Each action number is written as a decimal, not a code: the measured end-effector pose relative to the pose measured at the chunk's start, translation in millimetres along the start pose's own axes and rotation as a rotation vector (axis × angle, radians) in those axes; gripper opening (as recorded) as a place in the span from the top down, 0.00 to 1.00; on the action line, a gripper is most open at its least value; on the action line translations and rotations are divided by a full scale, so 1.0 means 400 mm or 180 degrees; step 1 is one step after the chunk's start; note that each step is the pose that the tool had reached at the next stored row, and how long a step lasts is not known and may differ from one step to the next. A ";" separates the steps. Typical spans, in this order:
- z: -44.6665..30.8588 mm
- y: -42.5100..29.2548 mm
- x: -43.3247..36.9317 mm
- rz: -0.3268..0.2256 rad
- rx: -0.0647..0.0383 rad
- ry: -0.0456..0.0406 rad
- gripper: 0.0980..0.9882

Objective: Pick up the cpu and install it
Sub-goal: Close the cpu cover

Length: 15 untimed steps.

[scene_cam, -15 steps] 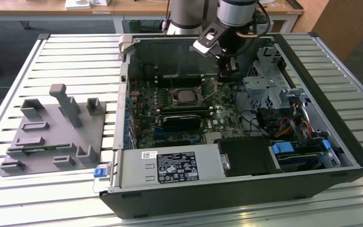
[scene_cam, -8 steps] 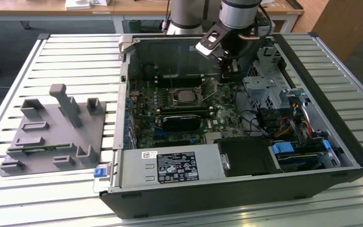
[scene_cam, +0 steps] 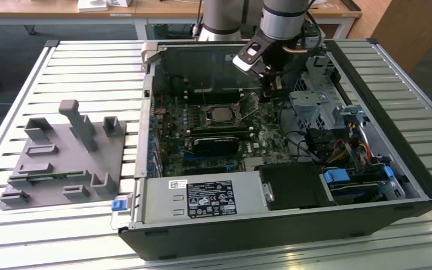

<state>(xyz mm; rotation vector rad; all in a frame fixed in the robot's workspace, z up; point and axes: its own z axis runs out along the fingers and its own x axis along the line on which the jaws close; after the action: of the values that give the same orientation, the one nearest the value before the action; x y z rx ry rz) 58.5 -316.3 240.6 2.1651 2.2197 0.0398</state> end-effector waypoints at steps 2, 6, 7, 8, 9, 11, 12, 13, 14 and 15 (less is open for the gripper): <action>0.002 -0.005 0.000 0.0000 0.0000 0.0000 0.99; 0.003 -0.016 0.000 0.0000 0.0000 -0.0001 0.99; 0.003 -0.018 0.000 0.0000 0.0000 -0.0001 0.99; 0.003 -0.020 0.000 0.0000 0.0000 0.0000 0.99; 0.003 -0.022 0.001 0.0000 0.0000 0.0000 0.99; 0.003 -0.025 0.001 0.0000 0.0000 0.0000 0.99; 0.003 -0.028 0.001 0.0000 0.0000 0.0000 0.99; 0.003 -0.030 0.001 0.0000 0.0000 0.0000 0.99; 0.002 -0.032 0.001 0.0000 0.0000 0.0000 0.99; 0.002 -0.035 0.001 0.0000 0.0000 0.0000 0.99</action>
<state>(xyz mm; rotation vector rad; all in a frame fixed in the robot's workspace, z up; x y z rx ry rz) 44.6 -316.3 239.1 2.1650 2.2197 0.0399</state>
